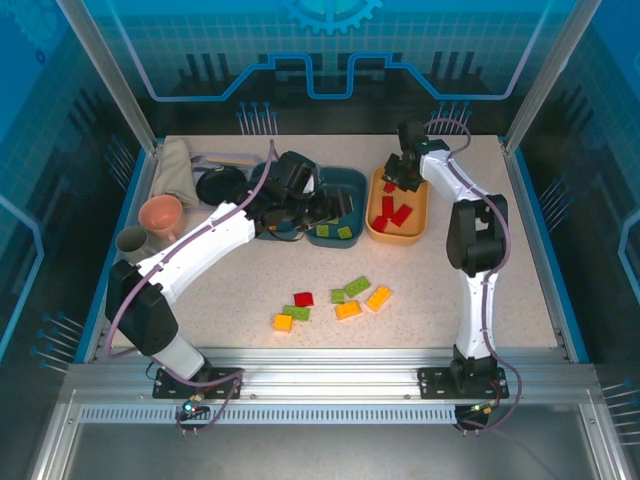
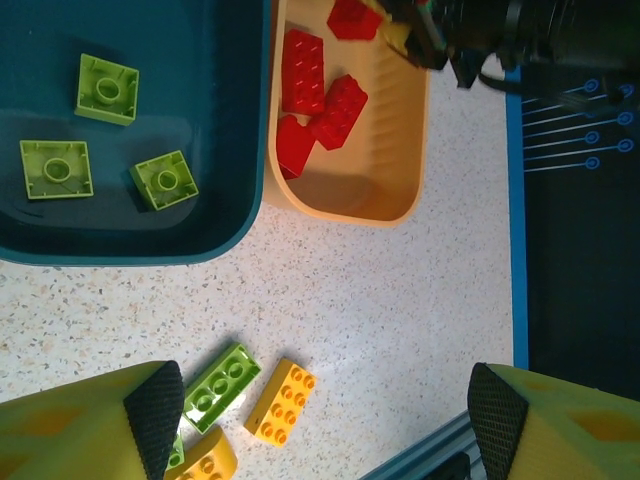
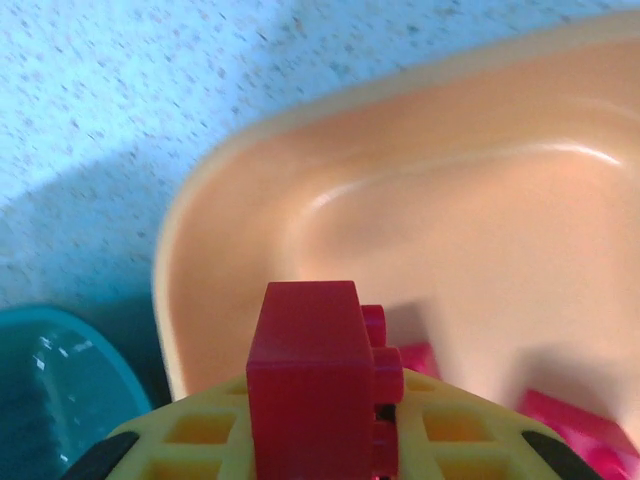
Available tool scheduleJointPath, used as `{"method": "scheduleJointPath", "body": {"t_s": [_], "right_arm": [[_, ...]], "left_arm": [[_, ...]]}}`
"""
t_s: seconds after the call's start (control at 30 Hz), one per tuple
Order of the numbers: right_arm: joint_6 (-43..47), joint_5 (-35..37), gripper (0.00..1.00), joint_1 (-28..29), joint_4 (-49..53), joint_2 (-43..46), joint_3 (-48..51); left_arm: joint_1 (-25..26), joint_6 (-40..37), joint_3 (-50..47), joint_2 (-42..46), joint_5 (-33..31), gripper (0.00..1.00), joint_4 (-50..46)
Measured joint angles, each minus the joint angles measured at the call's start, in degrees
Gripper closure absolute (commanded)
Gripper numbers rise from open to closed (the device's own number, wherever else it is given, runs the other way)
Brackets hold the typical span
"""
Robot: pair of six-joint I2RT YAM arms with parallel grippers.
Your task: Sort the legos into containers by color
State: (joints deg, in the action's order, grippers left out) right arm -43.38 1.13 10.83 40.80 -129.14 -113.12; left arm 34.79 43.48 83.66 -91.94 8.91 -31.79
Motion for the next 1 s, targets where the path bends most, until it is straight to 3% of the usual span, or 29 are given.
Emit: {"method": "scheduleJointPath", "body": {"t_s": [0.4, 0.6, 0.73, 0.87, 1.0], "right_arm": [[-7.9, -1.9, 0.67, -0.2, 2.0, -7.0, -4.8], [-9.8, -2.8, 0.42, -0.7, 3.1, -7.2, -5.0], [-9.7, -2.9, 0.38, -0.8, 3.4, -7.1, -4.9], [-9.0, -2.6, 0.39, -0.7, 3.8, -2.3, -0.8], [-6.6, -1.1, 0.39, 0.3, 2.7, 9.0, 7.2]], "left_arm": [[0.3, -1.0, 0.2, -0.2, 0.0, 0.22, -0.4], [2.4, -3.8, 0.2, -0.7, 0.0, 0.22, -3.2], [4.1, -5.6, 0.2, -0.7, -0.2, 0.22, -5.8], [5.6, -6.6, -0.8, 0.2, -0.8, 0.22, -8.1], [6.5, -7.4, -5.2, 4.5, -1.8, 0.23, -10.9]]}}
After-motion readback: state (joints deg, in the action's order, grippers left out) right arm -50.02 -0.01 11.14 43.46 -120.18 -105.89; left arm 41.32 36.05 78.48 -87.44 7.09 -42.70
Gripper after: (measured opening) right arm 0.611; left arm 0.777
